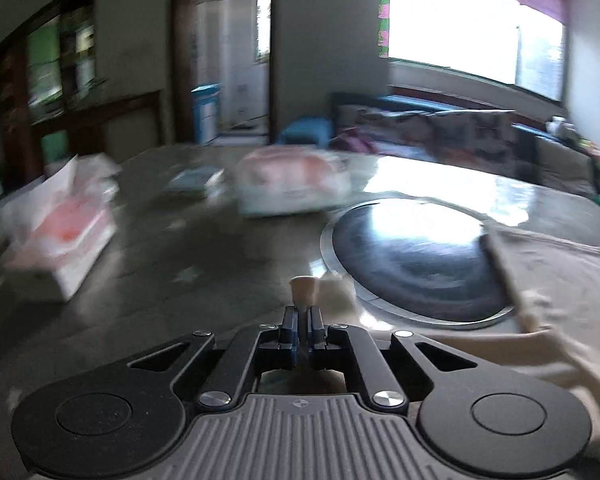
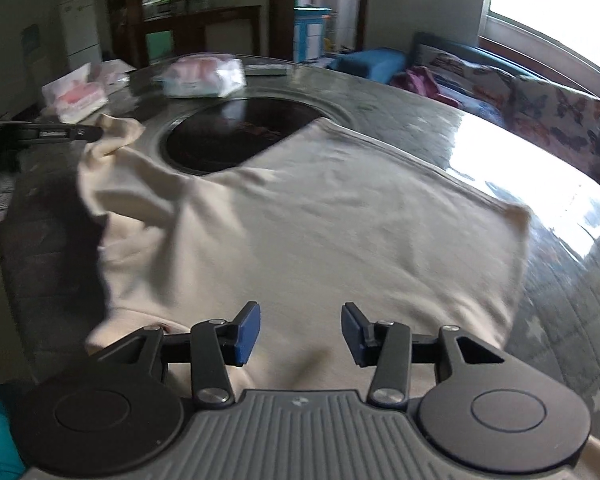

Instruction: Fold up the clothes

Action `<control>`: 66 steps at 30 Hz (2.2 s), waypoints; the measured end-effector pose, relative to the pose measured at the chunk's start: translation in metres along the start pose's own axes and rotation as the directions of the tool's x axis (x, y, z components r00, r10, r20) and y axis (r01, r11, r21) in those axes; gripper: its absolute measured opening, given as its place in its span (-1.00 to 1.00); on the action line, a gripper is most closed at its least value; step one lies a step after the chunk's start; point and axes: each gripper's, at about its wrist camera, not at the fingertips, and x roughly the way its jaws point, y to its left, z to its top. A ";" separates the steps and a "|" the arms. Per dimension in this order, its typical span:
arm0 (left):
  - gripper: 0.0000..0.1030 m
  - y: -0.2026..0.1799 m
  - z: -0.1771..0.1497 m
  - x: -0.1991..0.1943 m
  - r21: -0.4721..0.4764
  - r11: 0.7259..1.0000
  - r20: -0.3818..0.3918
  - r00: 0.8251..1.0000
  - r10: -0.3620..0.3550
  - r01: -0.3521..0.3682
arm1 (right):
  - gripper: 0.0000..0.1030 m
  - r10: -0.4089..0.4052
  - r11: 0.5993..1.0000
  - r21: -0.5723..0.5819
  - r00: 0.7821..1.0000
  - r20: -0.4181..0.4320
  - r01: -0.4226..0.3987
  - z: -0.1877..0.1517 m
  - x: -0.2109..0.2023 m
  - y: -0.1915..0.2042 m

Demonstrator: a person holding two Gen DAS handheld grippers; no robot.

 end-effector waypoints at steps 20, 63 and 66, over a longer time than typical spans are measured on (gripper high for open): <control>-0.91 0.022 -0.005 0.016 -0.104 0.993 -0.026 0.998 -0.050 0.047 | -0.09 0.307 0.922 -0.231 0.950 -0.047 -0.310 0.040 0.048 0.113; -0.81 -0.145 -0.013 -0.001 0.109 0.839 -0.156 0.842 -0.516 0.534 | -0.03 0.122 0.991 0.038 0.990 0.077 -0.125 -0.016 -0.026 0.031; -0.81 -0.145 -0.020 -0.001 0.134 0.841 -0.168 0.848 -0.503 0.525 | -0.03 0.055 0.992 0.111 0.997 0.050 -0.060 -0.032 -0.031 0.010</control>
